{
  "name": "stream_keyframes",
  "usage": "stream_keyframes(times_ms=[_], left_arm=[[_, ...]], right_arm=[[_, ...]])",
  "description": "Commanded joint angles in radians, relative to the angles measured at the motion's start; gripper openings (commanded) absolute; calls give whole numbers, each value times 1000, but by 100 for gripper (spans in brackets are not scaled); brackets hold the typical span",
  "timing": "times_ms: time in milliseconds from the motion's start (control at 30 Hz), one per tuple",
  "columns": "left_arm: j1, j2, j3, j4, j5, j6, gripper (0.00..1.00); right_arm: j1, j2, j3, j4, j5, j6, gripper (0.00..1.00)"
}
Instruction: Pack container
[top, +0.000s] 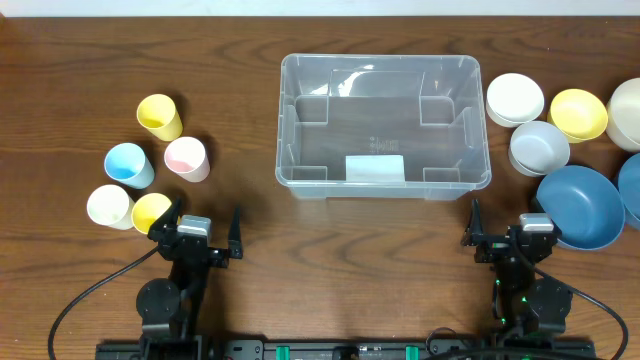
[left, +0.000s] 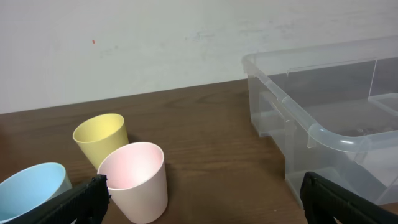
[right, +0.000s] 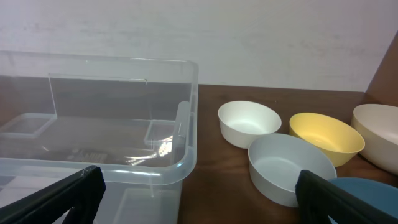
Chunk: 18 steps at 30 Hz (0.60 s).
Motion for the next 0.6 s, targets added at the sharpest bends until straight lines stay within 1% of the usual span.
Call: stream_keyframes(times_ms=[0,300,400,567], left_arm=[[4,-6,-17,-34,13,5,98],[4,-6,-17,-34,13,5,98],[4,-6,-17,-34,13,5,98],[4,-6,-17,-34,13,5,98]], right_arm=[[14,-6,-5,1,-3,-11,99],[14,-6,-5,3,-2,-11,99],[14,-6,-5,29,4,-11,99],[14,-6,-5,22,-27,3,99]])
